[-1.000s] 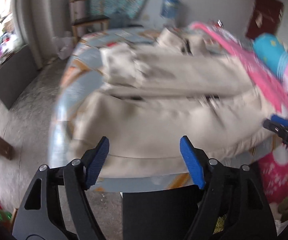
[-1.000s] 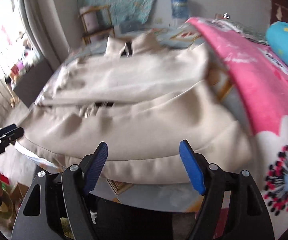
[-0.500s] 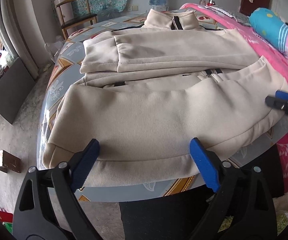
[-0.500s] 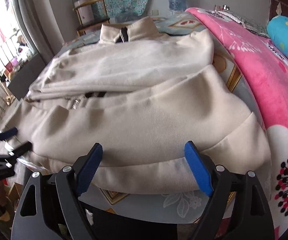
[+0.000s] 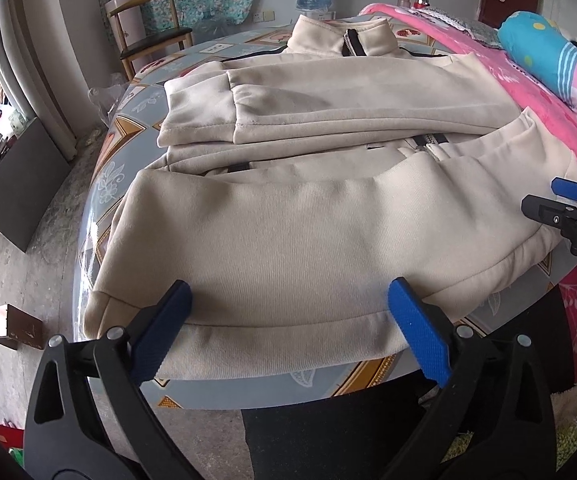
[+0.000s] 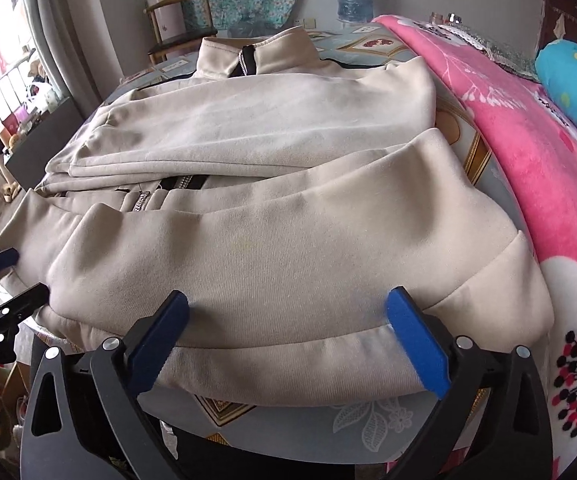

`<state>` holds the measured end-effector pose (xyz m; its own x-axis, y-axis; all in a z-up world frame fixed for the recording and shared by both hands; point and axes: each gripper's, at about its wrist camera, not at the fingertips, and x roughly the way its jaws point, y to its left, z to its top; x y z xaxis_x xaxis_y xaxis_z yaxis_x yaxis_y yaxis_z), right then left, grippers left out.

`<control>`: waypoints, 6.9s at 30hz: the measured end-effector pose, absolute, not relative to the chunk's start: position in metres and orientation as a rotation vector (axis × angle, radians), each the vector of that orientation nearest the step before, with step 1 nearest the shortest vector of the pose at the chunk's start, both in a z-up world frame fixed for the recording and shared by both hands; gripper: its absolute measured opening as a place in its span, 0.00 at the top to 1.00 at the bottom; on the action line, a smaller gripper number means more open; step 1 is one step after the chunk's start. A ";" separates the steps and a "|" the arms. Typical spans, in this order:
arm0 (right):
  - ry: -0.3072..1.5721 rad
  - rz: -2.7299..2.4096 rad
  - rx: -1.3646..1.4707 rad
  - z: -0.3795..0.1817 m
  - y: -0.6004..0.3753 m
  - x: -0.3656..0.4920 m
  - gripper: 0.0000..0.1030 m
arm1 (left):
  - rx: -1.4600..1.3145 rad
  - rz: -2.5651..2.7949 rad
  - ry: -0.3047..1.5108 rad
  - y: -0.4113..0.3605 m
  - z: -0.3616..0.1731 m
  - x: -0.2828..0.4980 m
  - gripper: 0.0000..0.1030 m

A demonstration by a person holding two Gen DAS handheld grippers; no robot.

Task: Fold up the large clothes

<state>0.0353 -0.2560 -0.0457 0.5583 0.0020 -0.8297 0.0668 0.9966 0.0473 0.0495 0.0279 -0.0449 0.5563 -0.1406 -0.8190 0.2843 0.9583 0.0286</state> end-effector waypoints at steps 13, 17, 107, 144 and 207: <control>1.006 -0.052 0.083 -0.045 -0.256 0.039 0.06 | 0.171 -0.265 0.957 0.028 -0.045 0.050 0.07; 1.010 -0.053 0.079 -0.046 -0.255 0.040 0.06 | 0.179 -0.267 0.951 0.028 -0.045 0.050 0.07; 0.720 -0.071 0.209 0.035 -0.384 0.040 0.95 | 0.016 -0.266 0.678 0.119 0.048 0.083 0.96; 0.983 0.093 -0.011 -0.026 -0.232 0.078 0.97 | 0.307 -0.277 0.748 0.003 -0.026 0.066 0.99; 0.905 0.273 -0.086 -0.040 -0.185 0.139 0.78 | 0.230 -0.299 0.742 0.017 -0.039 0.101 0.95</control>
<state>0.1391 -0.1851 -0.0403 0.5860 0.1978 -0.7858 -0.2703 0.9619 0.0406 0.1006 0.0175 -0.0392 0.6985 -0.1848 -0.6914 0.3458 0.9330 0.1000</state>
